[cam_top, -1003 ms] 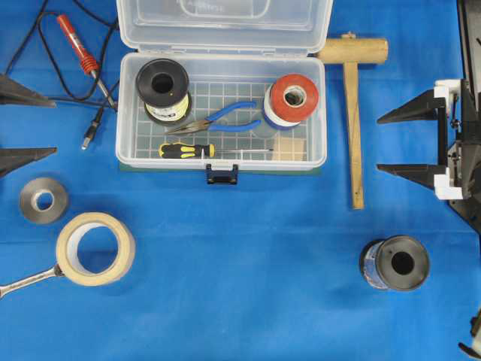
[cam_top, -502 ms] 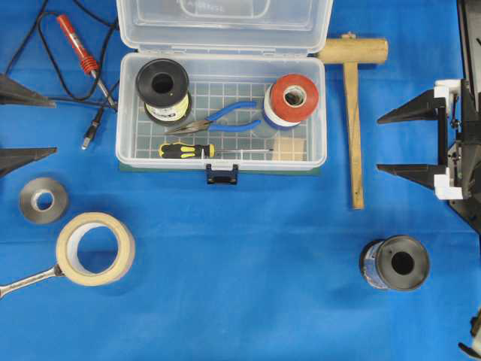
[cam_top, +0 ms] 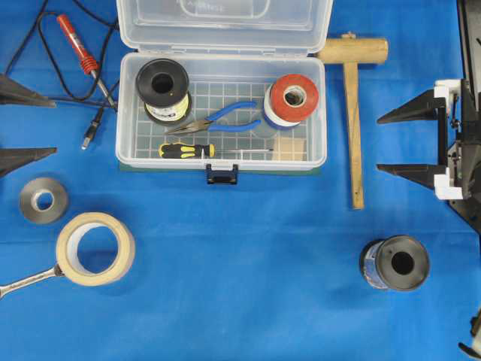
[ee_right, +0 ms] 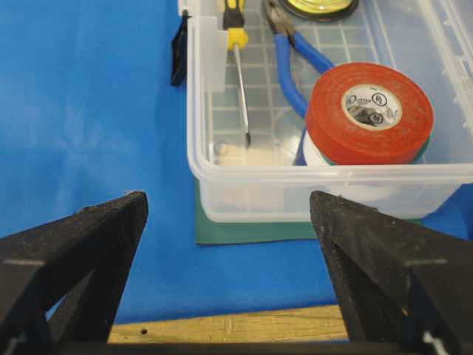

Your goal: Open the tool box with both arms.

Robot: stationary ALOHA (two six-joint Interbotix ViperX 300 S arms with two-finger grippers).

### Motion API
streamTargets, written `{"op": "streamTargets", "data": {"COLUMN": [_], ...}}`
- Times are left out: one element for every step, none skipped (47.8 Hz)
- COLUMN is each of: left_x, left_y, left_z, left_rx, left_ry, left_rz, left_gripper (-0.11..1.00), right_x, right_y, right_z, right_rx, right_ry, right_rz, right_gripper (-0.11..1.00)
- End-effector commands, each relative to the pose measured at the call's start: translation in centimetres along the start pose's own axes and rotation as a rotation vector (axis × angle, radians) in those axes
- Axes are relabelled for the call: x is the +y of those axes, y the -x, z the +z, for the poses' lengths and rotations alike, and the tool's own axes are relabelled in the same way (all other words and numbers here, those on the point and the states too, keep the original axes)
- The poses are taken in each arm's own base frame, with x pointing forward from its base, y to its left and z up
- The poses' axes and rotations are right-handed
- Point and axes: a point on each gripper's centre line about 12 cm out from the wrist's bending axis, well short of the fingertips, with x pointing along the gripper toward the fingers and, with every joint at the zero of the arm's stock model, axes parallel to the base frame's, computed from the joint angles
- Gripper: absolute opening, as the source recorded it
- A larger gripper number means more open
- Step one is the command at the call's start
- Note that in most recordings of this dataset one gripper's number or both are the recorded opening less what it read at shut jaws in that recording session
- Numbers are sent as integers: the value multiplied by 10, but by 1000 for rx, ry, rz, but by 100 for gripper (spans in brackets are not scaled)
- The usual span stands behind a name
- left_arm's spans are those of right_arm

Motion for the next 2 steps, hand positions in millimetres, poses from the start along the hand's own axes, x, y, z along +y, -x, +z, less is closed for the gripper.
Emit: {"op": "streamTargets", "data": {"left_x": [0, 0], "left_y": [0, 0], "left_z": [5, 5], "left_rx": [-16, -16], "left_ry": [-1, -2], "left_rz": [-3, -4], "left_gripper": [91, 91], "right_x": [3, 3], "right_y": [0, 0], "right_z": [7, 7], "right_rx": [-20, -18], "right_ry": [3, 3], "right_rz": [12, 13], "right_gripper": [87, 87]}}
